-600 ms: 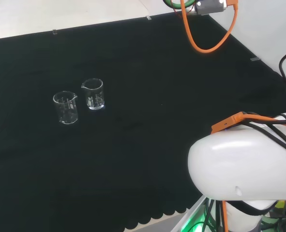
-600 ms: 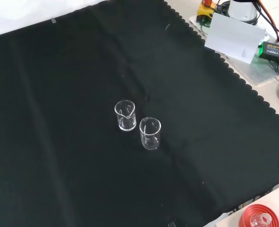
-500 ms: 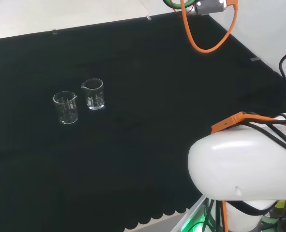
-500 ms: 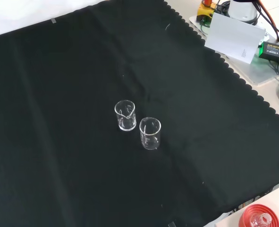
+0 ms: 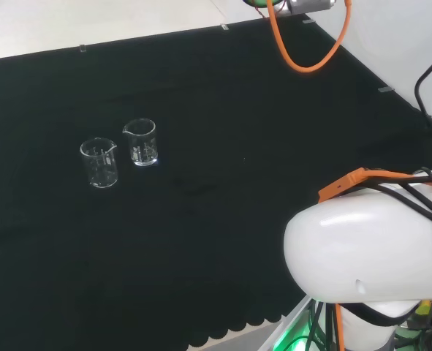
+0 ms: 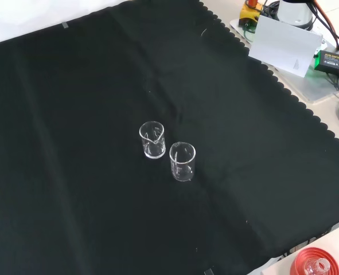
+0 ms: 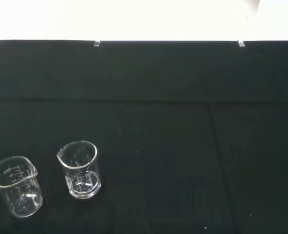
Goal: Pick up the beaker on the right.
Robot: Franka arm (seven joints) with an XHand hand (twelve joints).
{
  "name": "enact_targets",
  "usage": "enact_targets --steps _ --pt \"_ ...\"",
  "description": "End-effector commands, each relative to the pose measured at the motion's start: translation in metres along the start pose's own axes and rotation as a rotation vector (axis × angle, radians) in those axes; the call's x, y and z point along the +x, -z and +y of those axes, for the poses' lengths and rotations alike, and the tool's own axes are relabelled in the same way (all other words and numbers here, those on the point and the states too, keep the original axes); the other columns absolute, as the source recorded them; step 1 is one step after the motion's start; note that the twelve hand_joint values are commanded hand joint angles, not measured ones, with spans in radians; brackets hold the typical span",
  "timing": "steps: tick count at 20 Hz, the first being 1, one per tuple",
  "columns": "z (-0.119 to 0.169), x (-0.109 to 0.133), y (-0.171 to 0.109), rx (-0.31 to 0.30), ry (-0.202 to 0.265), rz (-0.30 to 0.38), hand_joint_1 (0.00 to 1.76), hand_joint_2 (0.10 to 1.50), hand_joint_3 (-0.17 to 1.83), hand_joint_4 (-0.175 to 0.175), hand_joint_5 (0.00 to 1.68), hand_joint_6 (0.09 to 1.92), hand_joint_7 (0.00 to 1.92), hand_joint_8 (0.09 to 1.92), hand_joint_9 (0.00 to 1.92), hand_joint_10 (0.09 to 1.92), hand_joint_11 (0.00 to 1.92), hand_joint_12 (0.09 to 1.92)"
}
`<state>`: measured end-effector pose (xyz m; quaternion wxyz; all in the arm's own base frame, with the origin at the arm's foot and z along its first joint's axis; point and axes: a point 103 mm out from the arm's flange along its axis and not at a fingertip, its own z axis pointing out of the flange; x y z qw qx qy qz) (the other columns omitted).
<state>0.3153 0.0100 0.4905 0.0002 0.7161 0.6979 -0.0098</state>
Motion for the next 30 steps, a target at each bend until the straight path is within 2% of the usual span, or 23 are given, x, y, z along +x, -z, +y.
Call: enact_targets --steps 1,10,13,16,20,24,26,30 --pt "-0.004 -0.009 -0.004 0.004 -0.029 0.005 0.04 1.38 0.24 -0.043 0.19 0.09 0.12 0.09 0.27 0.09 0.00 0.76" --pt "0.013 -0.014 -0.027 0.035 -0.040 0.024 0.09 1.36 0.19 -0.047 0.18 0.09 0.13 0.09 0.27 0.09 0.00 0.75" --pt "0.023 -0.038 -0.040 0.046 -0.089 0.050 0.13 1.34 0.17 -0.051 0.17 0.09 0.14 0.09 0.28 0.09 0.00 0.75" --pt "0.034 -0.055 -0.053 0.058 -0.104 0.071 0.18 1.31 0.15 -0.055 0.17 0.09 0.15 0.09 0.29 0.09 0.00 0.75" --pt "0.059 -0.056 -0.072 0.054 -0.108 0.092 0.28 1.25 0.13 -0.058 0.17 0.09 0.17 0.09 0.30 0.09 0.00 0.77" --pt "0.087 -0.050 -0.096 0.048 -0.072 0.136 0.40 1.19 0.11 -0.061 0.18 0.09 0.19 0.09 0.33 0.09 0.00 0.84" --pt "0.100 -0.050 -0.108 0.055 -0.059 0.155 0.43 1.16 0.14 -0.063 0.18 0.09 0.18 0.10 0.28 0.21 0.00 0.87" --pt "0.120 -0.051 -0.132 0.074 -0.050 0.177 0.46 1.08 0.25 -0.066 0.18 0.09 0.11 0.30 0.12 0.61 0.00 0.90"
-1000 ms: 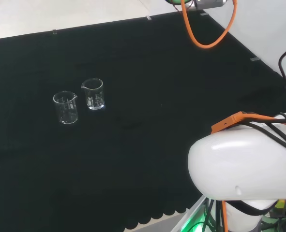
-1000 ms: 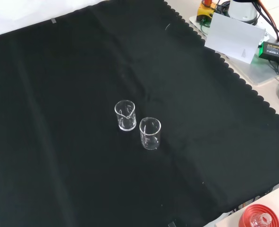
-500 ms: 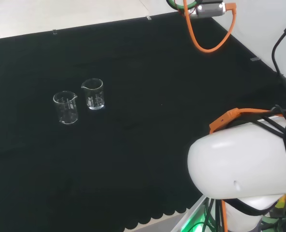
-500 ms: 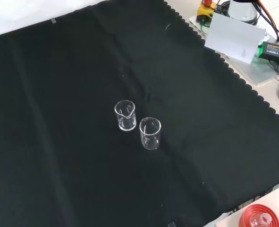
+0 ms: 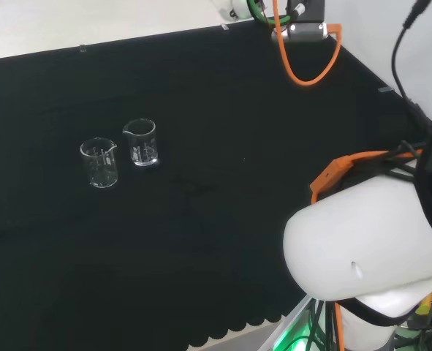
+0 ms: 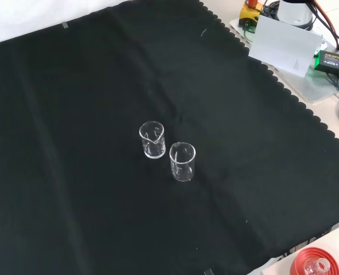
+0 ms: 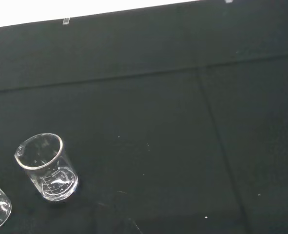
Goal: Pick up the beaker on the right.
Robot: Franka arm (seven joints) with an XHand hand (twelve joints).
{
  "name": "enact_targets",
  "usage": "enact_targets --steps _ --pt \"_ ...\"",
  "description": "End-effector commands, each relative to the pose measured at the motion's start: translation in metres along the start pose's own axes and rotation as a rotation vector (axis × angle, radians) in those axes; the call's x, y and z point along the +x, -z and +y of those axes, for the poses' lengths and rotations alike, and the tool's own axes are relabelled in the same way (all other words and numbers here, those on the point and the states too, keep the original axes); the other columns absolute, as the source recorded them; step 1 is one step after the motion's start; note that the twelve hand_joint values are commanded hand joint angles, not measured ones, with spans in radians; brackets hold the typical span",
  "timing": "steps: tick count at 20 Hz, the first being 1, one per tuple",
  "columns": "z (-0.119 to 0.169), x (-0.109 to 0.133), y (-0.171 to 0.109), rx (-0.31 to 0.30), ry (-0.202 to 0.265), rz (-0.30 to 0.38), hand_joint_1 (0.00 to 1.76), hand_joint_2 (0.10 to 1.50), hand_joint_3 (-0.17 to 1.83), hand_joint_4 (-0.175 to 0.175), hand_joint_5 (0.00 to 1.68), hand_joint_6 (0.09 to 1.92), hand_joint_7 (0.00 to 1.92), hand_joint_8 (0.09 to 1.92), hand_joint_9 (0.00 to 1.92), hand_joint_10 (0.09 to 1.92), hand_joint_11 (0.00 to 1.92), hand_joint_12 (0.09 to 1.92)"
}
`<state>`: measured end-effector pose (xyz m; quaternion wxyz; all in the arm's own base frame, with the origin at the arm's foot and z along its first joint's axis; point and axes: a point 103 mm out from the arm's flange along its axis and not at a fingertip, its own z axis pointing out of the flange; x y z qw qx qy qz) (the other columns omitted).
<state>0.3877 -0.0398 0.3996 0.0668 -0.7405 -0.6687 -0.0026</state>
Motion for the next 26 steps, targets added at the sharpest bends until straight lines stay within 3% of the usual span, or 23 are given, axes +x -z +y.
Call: enact_targets --steps 1,4,12,26 --pt "0.052 -0.005 -0.043 0.005 0.028 0.074 0.46 1.06 0.28 -0.067 0.19 0.09 0.09 0.37 0.11 0.66 0.00 0.91" --pt "0.064 -0.006 -0.065 0.051 0.036 0.120 0.48 1.02 0.35 -0.071 0.20 0.09 0.05 0.49 0.11 0.70 0.00 0.93" --pt "0.090 0.001 -0.114 0.144 0.060 0.226 0.52 0.95 0.41 -0.081 0.22 0.09 0.02 0.56 0.11 0.72 0.00 0.94" --pt "0.132 0.033 -0.183 0.251 0.171 0.273 0.68 0.72 0.55 -0.080 0.20 0.09 0.00 0.59 0.10 0.72 0.00 0.95"
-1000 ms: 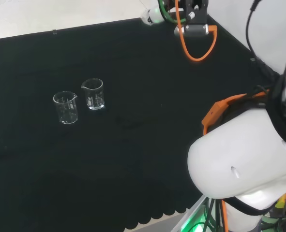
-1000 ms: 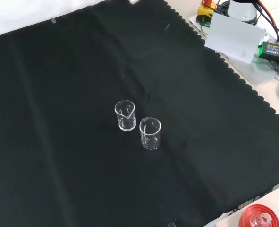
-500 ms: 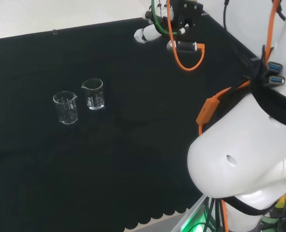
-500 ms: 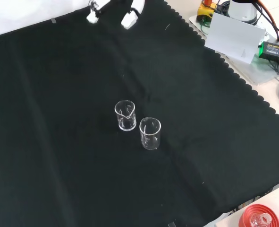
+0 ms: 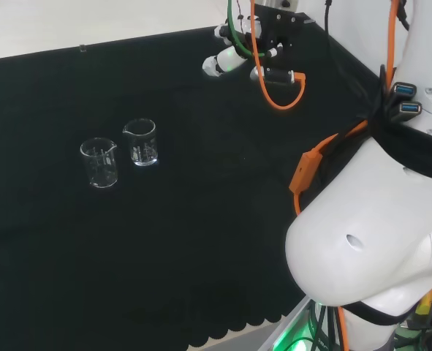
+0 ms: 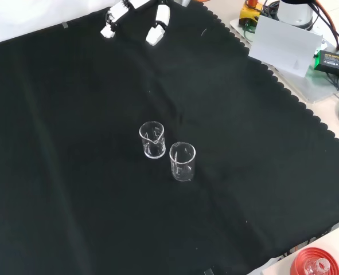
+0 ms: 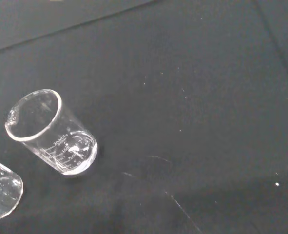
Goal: Pick up the beaker on the right.
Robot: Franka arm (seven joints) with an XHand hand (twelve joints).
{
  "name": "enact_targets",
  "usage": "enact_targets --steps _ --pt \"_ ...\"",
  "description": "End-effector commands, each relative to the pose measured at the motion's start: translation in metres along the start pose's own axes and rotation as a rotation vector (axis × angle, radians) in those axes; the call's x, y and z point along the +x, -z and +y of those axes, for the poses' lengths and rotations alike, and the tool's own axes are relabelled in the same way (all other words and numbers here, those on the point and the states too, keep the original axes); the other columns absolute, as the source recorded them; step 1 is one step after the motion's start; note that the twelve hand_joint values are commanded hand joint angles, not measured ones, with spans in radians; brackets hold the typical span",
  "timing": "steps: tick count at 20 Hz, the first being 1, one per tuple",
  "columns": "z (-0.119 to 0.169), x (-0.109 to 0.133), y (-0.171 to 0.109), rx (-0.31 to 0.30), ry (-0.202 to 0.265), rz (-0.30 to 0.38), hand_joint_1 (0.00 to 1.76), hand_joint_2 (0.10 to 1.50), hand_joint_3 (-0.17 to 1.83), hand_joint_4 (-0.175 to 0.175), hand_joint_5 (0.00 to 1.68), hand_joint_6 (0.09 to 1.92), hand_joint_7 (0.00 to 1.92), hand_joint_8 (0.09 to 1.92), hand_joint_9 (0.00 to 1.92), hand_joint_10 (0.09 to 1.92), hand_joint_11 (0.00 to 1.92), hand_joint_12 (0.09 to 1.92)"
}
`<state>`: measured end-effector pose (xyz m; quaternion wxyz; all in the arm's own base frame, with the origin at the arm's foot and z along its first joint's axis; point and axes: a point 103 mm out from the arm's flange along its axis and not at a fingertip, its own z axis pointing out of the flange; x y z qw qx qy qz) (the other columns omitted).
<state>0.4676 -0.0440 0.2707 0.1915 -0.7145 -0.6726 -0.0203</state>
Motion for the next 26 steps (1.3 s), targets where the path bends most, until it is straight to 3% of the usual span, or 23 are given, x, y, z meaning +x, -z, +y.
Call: enact_targets --steps 1,11,26 --pt "0.055 0.027 -0.065 0.102 0.134 0.078 0.68 0.71 0.55 -0.079 0.20 0.09 0.00 0.59 0.10 0.72 0.00 0.95" --pt "0.071 0.025 -0.096 0.127 0.217 0.142 0.71 0.66 0.58 -0.081 0.20 0.09 0.00 0.58 0.10 0.72 0.00 0.91" --pt "0.085 0.019 -0.134 0.135 0.300 0.206 0.73 0.61 0.60 -0.085 0.23 0.09 0.06 0.60 0.13 0.71 0.00 0.89"
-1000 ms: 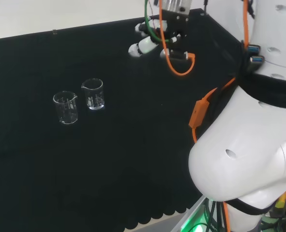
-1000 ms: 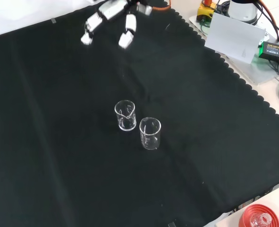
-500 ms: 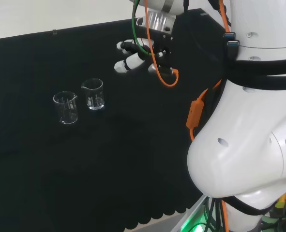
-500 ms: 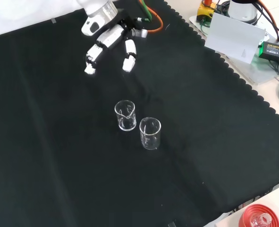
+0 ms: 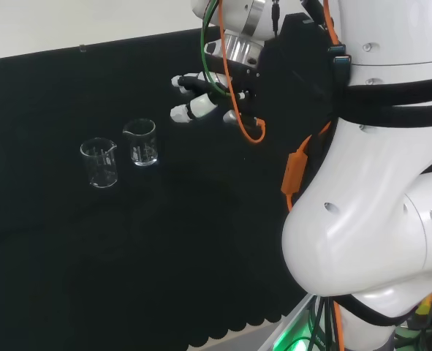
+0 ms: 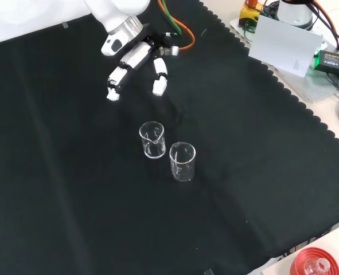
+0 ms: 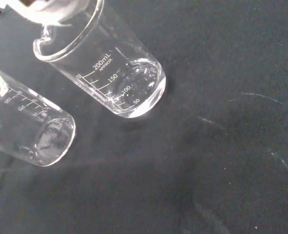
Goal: Pick up the beaker on the right.
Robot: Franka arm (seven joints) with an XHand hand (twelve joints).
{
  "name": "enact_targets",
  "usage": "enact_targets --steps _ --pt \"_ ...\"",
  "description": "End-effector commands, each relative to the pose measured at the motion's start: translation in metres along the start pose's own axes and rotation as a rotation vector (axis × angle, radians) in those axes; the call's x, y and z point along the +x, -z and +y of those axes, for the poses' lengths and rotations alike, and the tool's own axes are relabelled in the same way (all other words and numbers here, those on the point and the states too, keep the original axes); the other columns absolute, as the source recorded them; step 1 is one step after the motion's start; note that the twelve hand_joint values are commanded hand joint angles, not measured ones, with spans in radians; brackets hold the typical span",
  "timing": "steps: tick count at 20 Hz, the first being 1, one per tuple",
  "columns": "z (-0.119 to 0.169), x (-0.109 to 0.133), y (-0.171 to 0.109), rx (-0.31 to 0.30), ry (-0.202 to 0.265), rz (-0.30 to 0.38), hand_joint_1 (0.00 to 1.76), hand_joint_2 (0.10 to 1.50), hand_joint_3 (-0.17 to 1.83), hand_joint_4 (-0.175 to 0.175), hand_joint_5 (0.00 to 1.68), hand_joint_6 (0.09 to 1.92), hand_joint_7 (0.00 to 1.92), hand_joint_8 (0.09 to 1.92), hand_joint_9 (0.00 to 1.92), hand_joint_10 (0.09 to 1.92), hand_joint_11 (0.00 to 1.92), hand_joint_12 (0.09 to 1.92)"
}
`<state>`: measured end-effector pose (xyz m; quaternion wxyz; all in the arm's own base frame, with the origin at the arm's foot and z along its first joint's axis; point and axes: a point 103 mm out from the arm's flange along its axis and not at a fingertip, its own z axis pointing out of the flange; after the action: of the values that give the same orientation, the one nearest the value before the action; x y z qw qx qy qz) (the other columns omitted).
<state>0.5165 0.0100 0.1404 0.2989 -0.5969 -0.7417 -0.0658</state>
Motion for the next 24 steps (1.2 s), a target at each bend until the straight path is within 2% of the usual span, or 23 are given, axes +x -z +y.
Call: enact_targets --steps 1,5,13,20,24 --pt "0.008 -0.004 -0.008 -0.005 0.034 0.019 0.74 0.60 0.60 -0.085 0.23 0.09 0.07 0.60 0.13 0.71 0.00 0.89" --pt "0.012 -0.007 -0.012 -0.025 0.049 0.036 0.74 0.59 0.60 -0.085 0.23 0.09 0.07 0.60 0.13 0.71 0.00 0.89" --pt "0.021 -0.016 -0.025 0.010 0.078 0.038 0.74 0.58 0.61 -0.085 0.24 0.09 0.08 0.60 0.14 0.70 0.00 0.87" --pt "0.029 -0.026 -0.036 0.030 0.099 0.073 0.73 0.56 0.61 -0.085 0.22 0.09 0.09 0.61 0.14 0.69 0.00 0.85" --pt "0.033 -0.028 -0.041 0.018 0.120 0.129 0.73 0.55 0.61 -0.088 0.23 0.09 0.10 0.61 0.14 0.69 0.00 0.85"
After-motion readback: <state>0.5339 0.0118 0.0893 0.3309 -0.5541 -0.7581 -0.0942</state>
